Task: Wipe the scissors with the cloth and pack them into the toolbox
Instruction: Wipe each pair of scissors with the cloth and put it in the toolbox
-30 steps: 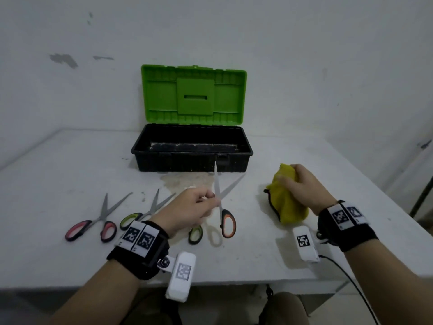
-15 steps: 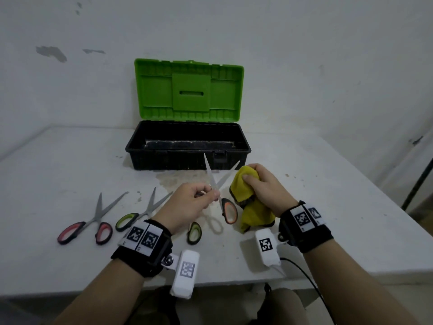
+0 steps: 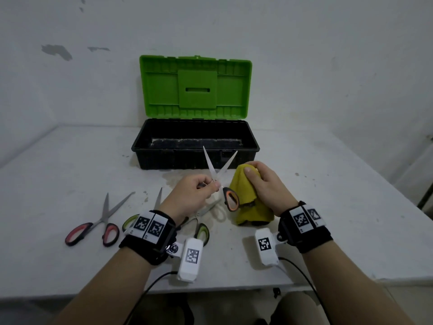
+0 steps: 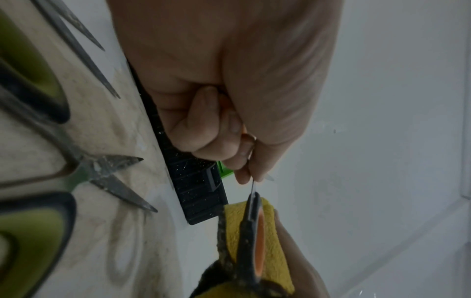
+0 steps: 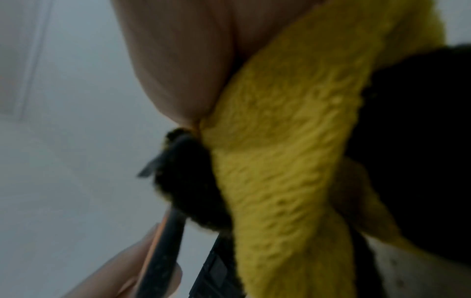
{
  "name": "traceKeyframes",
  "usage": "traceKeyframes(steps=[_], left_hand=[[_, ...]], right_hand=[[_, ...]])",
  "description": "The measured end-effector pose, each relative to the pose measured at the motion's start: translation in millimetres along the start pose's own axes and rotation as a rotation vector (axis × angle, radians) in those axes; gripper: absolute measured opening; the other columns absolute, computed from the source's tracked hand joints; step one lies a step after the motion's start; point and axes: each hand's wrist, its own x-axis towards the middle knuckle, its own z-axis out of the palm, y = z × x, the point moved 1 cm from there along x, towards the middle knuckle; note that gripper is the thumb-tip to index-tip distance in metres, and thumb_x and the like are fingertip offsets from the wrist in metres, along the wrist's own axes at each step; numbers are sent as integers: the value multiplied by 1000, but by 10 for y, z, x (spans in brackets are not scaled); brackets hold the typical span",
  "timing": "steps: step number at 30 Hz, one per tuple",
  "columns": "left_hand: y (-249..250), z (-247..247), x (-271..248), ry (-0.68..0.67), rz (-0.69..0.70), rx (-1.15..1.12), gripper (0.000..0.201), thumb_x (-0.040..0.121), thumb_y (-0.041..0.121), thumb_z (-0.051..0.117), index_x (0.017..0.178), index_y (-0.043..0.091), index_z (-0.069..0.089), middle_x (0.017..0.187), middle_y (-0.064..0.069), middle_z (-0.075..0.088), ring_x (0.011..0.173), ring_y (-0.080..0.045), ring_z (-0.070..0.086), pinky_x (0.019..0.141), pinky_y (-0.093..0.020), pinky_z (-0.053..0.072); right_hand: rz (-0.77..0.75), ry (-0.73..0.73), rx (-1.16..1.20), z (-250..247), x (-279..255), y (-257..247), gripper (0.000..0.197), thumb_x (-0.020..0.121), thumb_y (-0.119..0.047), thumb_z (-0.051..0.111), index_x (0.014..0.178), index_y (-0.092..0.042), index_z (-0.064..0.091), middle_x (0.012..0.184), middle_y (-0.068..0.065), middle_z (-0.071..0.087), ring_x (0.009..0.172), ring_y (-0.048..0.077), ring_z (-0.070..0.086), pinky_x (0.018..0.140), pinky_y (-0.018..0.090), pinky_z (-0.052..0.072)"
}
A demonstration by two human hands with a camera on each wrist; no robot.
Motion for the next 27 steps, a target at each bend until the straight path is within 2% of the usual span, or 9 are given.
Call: traceKeyframes(steps=[3,6,9,11,15,18,20,24,27], left_hand=[[-8,3,-29,-16,-30,-25,24,96,28,64,78,13,66,45,14,44,39,-2,34,40,-15,29],[-8,20,-60,-20,-22,-6,25,96,28,65,79,10,66,48,13,46,41,0,37,44,-13,32],[-45,39,-75,-25,-26,-6,28,96,29,65,82,5,67,49,12,46,42,-1,38,46,-17,33],[-55,49,-81,-40,-31,-16,27,96,30,64,79,9,66,48,12,46,42,-1,39,47,-19,33],[-39,57,-86,-34,-25,19,27,96,32,65,78,12,66,49,12,52,43,1,45,47,-15,36],[-37,73,-74,-36,-39,44,26,94,36,66,78,16,68,50,12,55,42,2,46,46,-16,36],[-25,80,-68,-51,-39,59,25,94,35,66,80,15,69,49,13,55,41,2,46,45,-15,34],[13,56,-57,-58,-4,93,23,94,34,66,79,17,69,51,13,51,40,2,42,45,-12,33],[21,51,-51,-53,0,112,25,95,36,65,82,14,70,48,14,49,40,1,39,44,-11,31]], right_hand=[[47,-56,-4,31,-53,6,12,94,-30,54,105,-25,52,93,0,63,81,13,60,69,26,46],[-79,-96,-16,12,-98,24,8,93,-20,58,100,-25,58,94,-1,66,84,13,62,75,27,51],[-159,-105,-36,-25,-132,29,13,94,-21,60,106,-24,65,100,-8,69,94,9,64,84,26,52],[-174,-83,-94,-25,-150,17,17,97,-23,55,111,-24,64,103,-10,69,98,6,63,89,29,51],[-146,-22,-123,0,-213,-70,15,98,-35,48,110,-27,49,96,-2,63,86,12,61,81,42,52],[-163,-62,-169,-11,-267,-174,42,84,-37,69,109,-24,39,91,1,59,74,14,62,64,32,53],[-231,-75,-285,-13,-281,-196,42,80,-30,74,106,-22,43,86,-3,60,69,8,60,58,26,49],[-332,23,-330,-43,-292,-150,22,81,-27,74,99,-24,61,90,-11,63,77,1,57,67,13,42],[-383,97,-355,-59,-278,-147,21,81,-28,75,100,-21,68,98,-8,64,88,4,57,78,14,42]])
